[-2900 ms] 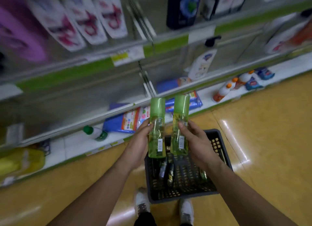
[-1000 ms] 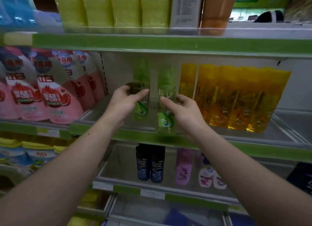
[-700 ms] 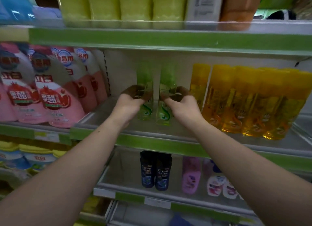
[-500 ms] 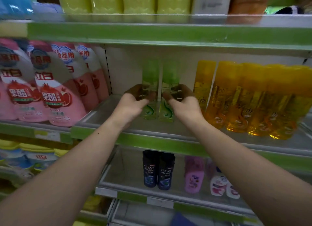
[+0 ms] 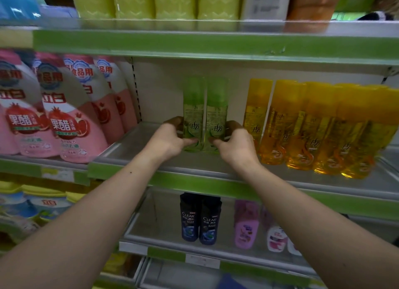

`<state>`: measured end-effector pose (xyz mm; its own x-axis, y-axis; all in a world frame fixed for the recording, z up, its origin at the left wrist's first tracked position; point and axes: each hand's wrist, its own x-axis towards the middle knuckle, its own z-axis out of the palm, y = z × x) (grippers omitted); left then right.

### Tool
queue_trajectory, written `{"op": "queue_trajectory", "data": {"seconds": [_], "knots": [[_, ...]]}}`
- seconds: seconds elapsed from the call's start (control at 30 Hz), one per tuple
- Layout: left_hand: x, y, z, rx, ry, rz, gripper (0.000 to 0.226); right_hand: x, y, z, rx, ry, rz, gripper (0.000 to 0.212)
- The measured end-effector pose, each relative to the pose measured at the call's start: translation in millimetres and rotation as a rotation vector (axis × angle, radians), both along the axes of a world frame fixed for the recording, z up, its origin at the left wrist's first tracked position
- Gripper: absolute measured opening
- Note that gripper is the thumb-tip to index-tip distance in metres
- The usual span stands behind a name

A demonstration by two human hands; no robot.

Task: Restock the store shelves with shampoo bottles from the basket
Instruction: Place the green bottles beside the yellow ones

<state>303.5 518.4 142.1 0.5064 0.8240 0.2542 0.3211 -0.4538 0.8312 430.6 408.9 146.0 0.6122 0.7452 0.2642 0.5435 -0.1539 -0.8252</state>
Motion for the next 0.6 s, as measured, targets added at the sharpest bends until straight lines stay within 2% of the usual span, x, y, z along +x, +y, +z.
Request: {"op": "queue_trajectory", "data": {"seconds": [0.3,0.6], "knots": [[5.9,5.3,-8.0,-0.006,-0.037,0.006,0.039,2.2,7.9,-5.3,-0.016,-0.015,-0.070,0.037],[3.4,1.2,-4.8,0.032,0.013,-0.003,0.031,0.0,9.3,-7.1,0.005,-0.035,-0.086,0.039]]}}
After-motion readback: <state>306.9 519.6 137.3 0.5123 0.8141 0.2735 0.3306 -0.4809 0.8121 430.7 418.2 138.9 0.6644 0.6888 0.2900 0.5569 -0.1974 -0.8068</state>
